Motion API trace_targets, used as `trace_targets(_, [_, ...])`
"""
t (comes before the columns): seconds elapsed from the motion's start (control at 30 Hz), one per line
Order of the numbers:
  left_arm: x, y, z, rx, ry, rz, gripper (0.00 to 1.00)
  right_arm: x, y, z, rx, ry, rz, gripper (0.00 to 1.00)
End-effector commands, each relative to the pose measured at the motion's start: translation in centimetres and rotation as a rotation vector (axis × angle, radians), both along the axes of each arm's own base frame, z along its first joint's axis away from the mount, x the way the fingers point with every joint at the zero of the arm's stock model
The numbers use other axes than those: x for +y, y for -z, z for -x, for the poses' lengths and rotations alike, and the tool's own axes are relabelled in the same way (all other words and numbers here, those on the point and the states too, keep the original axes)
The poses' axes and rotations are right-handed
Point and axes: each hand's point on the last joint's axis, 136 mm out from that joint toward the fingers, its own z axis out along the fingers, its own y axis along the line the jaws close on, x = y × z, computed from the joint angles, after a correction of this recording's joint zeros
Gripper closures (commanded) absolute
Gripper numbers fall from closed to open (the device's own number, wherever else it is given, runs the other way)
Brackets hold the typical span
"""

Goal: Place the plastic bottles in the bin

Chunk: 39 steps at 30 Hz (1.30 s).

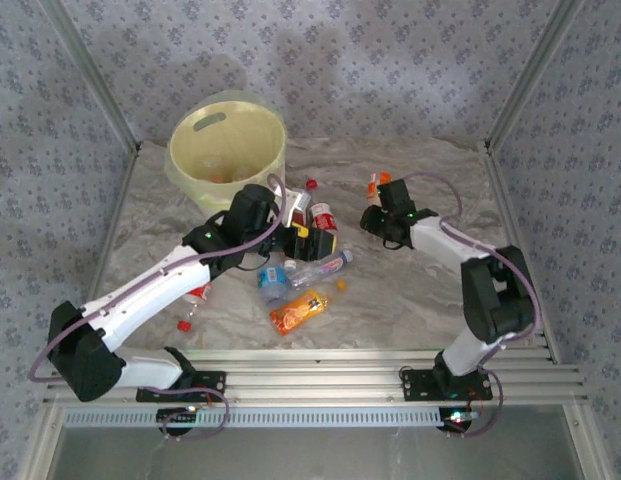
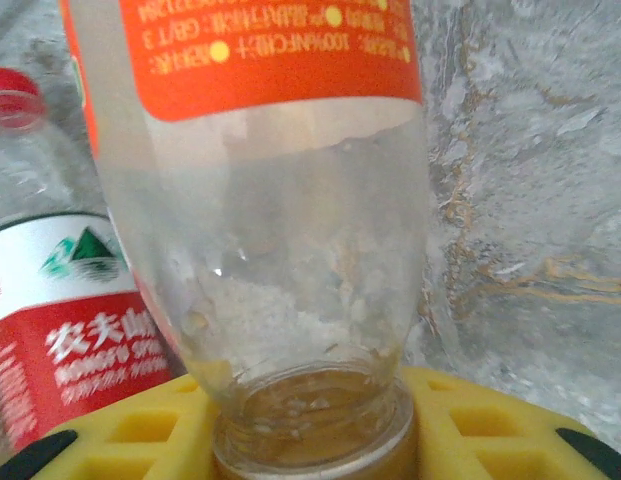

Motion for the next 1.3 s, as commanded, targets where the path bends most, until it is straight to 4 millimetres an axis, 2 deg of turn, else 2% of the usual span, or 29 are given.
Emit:
trace_targets(0.0, [-1.3, -3.3, -0.6, -0.027, 0.000, 0.092, 0.01, 0.2, -2.1, 1.7, -0.055, -0.129, 0.016, 0.58])
trace_targets(0.2, [-2.4, -4.4, -1.6, -0.008, -0.019, 0.142, 0.00, 1.9, -5.5, 5.9, -0.117, -0.310, -0.074, 0.58])
trace_targets(0.37, [-3.6, -4.9, -2.4, 0.010, -0.012, 0.172, 0.01, 3.2, -7.8, 8.9, -0.145, -0.396, -0.166, 0.57])
trace_targets(0.63, [-4.9, -4.3, -4.1, 0.083, -0.037, 0.195, 0.01, 5.5, -11.5, 12.5, -0.206, -0.523, -0.270, 0.57])
trace_targets(0.87, [-5.1, -4.5, -5.2, 0.089, -0.054, 0.241, 0.01, 7.4, -13.4, 14.2, -0.219, -0.605, -0.341, 0.56])
trace_targets(1.07, [-4.4, -5.0, -6.5, 0.107, -0.074, 0.331, 0.05, 8.6, -14.2, 15.2, -0.214, -0.659, -0.382, 0.56])
trace_targets(1.27, [-4.0, -5.0, -6.9, 0.117, -0.081, 0.345, 0.06, 9.2, -14.5, 15.6, -0.218, -0.679, -0.407, 0.57])
